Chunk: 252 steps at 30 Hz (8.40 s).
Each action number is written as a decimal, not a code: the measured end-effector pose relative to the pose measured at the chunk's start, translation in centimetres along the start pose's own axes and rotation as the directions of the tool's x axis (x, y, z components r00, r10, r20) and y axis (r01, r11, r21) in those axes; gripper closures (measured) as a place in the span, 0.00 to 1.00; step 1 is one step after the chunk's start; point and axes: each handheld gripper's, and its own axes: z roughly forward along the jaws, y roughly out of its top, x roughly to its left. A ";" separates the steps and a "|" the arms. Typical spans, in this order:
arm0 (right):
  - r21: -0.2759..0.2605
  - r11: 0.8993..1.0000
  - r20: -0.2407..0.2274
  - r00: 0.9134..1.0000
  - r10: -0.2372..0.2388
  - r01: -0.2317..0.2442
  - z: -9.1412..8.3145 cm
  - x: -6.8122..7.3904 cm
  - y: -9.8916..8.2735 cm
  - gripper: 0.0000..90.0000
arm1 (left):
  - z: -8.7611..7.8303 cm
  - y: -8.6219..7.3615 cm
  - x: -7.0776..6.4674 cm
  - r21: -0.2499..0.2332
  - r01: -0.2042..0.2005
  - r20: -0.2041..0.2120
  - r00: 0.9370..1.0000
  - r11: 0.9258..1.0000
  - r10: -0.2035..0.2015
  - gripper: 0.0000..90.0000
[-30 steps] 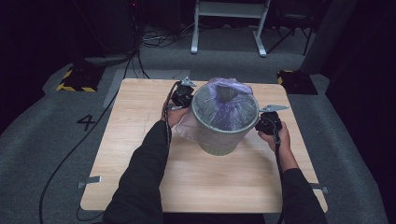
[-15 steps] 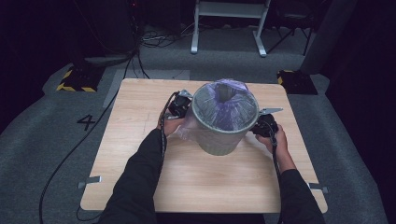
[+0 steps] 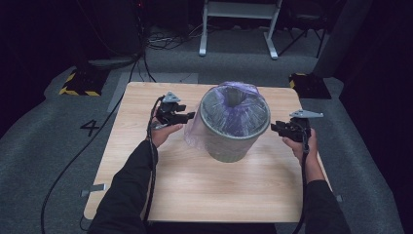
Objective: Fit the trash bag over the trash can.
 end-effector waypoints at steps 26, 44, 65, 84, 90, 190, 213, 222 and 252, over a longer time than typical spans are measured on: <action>-0.182 0.982 -0.004 0.999 -0.049 0.047 -3.1 1.2 8.5 0.42 | -5.0 -5.3 -3.8 -0.003 -0.147 0.081 0.986 0.989 0.147 0.19; -0.143 0.978 -0.049 0.986 -0.160 0.152 -0.5 4.0 12.1 0.53 | -3.6 -5.7 -9.2 -0.016 -0.271 0.229 0.936 0.962 0.267 0.21; -0.126 0.976 -0.068 0.980 -0.186 0.176 1.1 4.3 13.1 1.00 | -1.7 -6.0 -9.4 -0.008 -0.288 0.164 0.944 0.958 0.285 0.97; -0.041 0.991 0.006 0.992 -0.126 0.126 2.5 2.5 11.2 1.00 | -1.2 -5.6 -8.4 0.016 -0.300 0.187 0.938 0.954 0.292 1.00; -0.007 0.996 0.004 0.996 -0.089 0.089 3.3 1.5 8.8 1.00 | -1.0 -5.6 -8.3 0.029 -0.304 0.187 0.937 0.952 0.294 1.00; 0.073 0.931 -0.163 0.926 -0.342 0.357 -0.2 12.8 11.1 0.27 | -6.6 -14.0 -9.5 0.247 -0.242 0.156 0.966 0.938 0.208 0.17; 0.178 0.874 -0.216 0.884 -0.414 0.452 0.7 13.9 11.5 0.34 | -6.6 -14.0 -9.5 0.246 -0.244 0.159 0.965 0.938 0.209 0.17; 0.271 0.868 -0.242 0.903 -0.356 0.415 1.4 13.6 11.9 0.28 | -6.5 -14.0 -9.5 0.246 -0.244 0.159 0.965 0.938 0.209 0.17; 0.098 0.945 -0.189 0.938 -0.291 0.313 -1.4 12.5 11.5 0.28 | -6.6 -14.0 -9.5 0.246 -0.246 0.160 0.964 0.937 0.211 0.17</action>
